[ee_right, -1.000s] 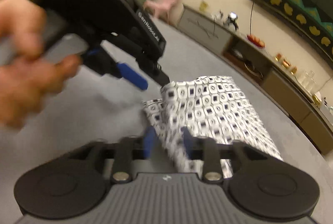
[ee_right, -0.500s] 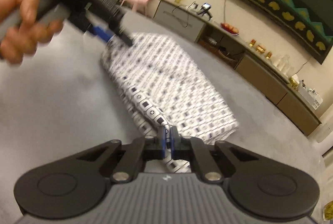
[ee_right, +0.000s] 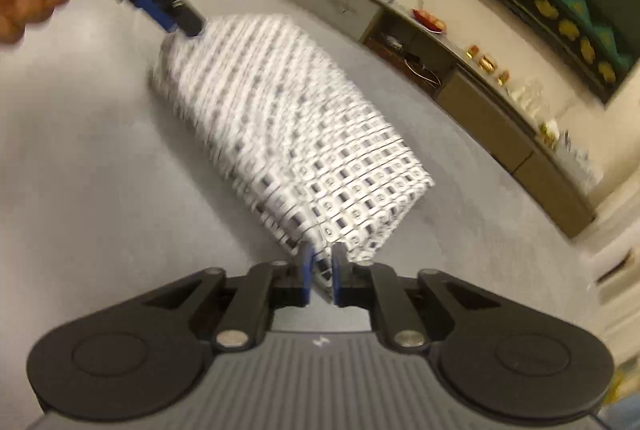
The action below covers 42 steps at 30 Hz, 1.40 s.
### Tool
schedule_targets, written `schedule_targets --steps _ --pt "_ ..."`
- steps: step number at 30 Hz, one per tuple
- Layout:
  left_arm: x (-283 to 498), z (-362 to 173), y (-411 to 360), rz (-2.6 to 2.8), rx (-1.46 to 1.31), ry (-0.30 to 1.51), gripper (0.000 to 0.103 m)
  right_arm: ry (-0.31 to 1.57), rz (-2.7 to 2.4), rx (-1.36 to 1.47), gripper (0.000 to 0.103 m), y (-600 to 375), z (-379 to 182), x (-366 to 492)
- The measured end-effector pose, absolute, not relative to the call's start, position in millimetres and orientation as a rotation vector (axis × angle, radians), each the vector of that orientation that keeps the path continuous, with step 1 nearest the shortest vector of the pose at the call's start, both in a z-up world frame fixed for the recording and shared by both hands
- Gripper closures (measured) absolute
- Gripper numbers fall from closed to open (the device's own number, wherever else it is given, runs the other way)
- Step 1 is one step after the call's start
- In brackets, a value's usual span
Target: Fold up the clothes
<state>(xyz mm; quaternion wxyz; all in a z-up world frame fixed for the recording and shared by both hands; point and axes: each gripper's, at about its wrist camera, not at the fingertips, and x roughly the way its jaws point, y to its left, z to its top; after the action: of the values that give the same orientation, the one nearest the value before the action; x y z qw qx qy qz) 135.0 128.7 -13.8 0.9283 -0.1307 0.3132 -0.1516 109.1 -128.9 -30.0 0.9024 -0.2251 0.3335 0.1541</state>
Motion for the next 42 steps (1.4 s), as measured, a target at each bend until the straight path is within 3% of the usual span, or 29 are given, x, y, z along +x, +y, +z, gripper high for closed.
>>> schedule_targets --steps 2,5,11,12,14,20,24,28,37,40,42 --pt "142.4 1.7 119.8 -0.342 -0.207 0.59 0.059 0.65 0.338 -0.341 0.077 -142.8 -7.3 109.1" --pt "177.2 -0.5 87.3 -0.405 -0.071 0.597 0.059 0.615 0.353 -0.244 0.073 -143.8 6.7 139.7" --pt "235.9 -50.7 57.5 -0.414 -0.005 0.703 0.059 0.703 0.346 -0.257 0.073 -120.5 -27.7 240.7" --pt "243.2 -60.6 61.7 -0.384 -0.018 0.731 0.055 0.739 0.34 -0.266 0.073 -119.8 -37.1 255.1" --pt "250.5 -75.0 71.8 -0.358 -0.09 0.785 0.054 0.819 0.322 -0.274 0.081 -128.7 -56.5 274.1" --pt "247.0 -72.1 66.5 -0.325 -0.073 0.799 0.052 0.82 0.325 -0.285 0.085 -135.1 -67.9 280.2" --pt "237.0 -35.6 77.9 -0.341 -0.075 0.72 0.053 0.816 0.293 -0.289 0.084 -139.3 -52.4 265.8" --pt "243.8 -7.1 76.8 -0.365 -0.028 0.618 0.053 0.75 0.311 -0.17 0.072 -158.1 -30.1 235.6" --pt "276.1 -69.1 94.7 -0.352 -0.081 0.757 0.054 0.833 0.282 -0.165 0.074 -160.8 -55.0 267.8" --pt "277.9 -76.4 105.3 -0.358 -0.106 0.75 0.05 0.839 0.272 -0.102 0.062 -173.3 -65.1 270.5" --pt "272.7 -67.6 107.7 -0.35 -0.101 0.729 0.051 0.861 0.272 -0.105 0.061 -175.7 -61.4 271.2"
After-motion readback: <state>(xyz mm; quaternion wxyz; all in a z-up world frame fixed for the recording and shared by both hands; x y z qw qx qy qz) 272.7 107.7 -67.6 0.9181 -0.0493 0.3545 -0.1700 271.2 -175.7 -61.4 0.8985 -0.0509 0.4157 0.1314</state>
